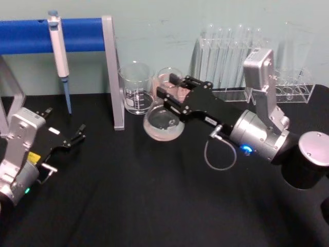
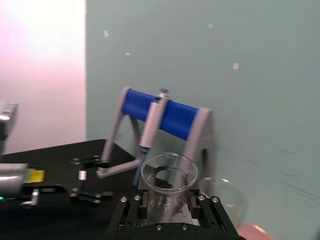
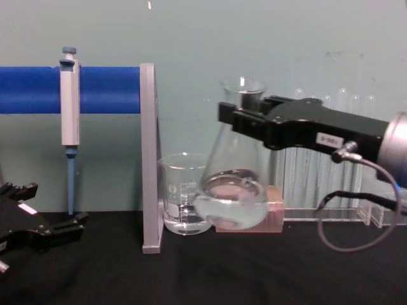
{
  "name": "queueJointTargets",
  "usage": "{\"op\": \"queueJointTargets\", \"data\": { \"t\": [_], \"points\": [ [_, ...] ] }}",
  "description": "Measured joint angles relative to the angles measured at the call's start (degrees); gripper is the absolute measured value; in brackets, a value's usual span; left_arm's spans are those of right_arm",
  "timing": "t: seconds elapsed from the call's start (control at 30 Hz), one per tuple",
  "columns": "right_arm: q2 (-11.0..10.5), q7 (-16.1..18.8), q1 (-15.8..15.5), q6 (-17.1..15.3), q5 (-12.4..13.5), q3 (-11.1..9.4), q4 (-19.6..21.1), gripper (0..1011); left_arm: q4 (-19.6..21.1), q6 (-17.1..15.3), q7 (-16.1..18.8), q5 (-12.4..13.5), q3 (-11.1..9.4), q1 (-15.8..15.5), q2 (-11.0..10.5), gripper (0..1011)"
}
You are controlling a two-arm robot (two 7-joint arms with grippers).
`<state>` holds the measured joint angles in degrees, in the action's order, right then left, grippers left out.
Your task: Grasp the erlenmeyer flask with one hand, shake it three times, then place it back.
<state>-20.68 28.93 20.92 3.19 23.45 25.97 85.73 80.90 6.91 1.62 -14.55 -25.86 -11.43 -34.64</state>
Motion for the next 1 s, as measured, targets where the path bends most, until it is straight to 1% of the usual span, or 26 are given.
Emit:
{"op": "queueJointTargets", "data": {
  "t": [0.03,0.1,0.23,0.27,0.33,0.43,0.67,0.7,0.8,0.9,1.0],
  "points": [
    [-0.10,-0.32,-0.10,0.07,-0.07,-0.23,0.00,456,0.00,0.00,0.00,0.00,0.00,0.00,0.00,1001],
    [-0.61,-1.95,-0.72,0.34,-0.47,-1.49,0.10,456,0.00,0.00,0.00,0.00,0.00,0.00,0.00,1001],
    [-1.21,-3.63,-1.54,0.36,-0.83,-3.04,0.32,456,0.00,0.00,0.00,0.00,0.00,0.00,0.00,1001],
    [-1.51,-4.50,-1.97,0.36,-0.99,-3.98,0.41,456,0.00,0.00,0.00,0.00,0.00,0.00,0.00,1001],
    [-1.75,-5.27,-2.41,0.35,-1.20,-4.83,0.48,456,0.00,0.00,0.00,0.00,0.00,0.00,0.00,1001],
    [-2.30,-7.31,-3.76,0.06,-1.63,-7.18,0.99,456,0.00,0.00,0.00,0.00,0.00,0.00,0.00,1001],
    [-2.89,-10.28,-6.25,-0.92,-2.31,-10.96,2.08,456,0.00,0.00,0.00,0.00,0.00,0.00,0.00,1001],
    [-2.89,-10.28,-6.25,-0.92,-2.31,-10.96,2.08,456,0.00,0.00,0.00,0.00,0.00,0.00,0.00,1001],
    [-2.95,-10.93,-7.19,-1.30,-2.70,-12.38,2.53,456,0.00,0.00,0.00,0.00,0.00,0.00,0.00,1001],
    [-2.73,-10.96,-7.49,-1.51,-3.05,-12.92,2.64,456,0.00,0.00,0.00,0.00,0.00,0.00,0.00,1001],
    [-2.41,-10.61,-7.50,-1.59,-3.24,-12.96,2.65,456,0.00,0.00,0.00,0.00,0.00,0.00,0.00,1001]
  ]
}}
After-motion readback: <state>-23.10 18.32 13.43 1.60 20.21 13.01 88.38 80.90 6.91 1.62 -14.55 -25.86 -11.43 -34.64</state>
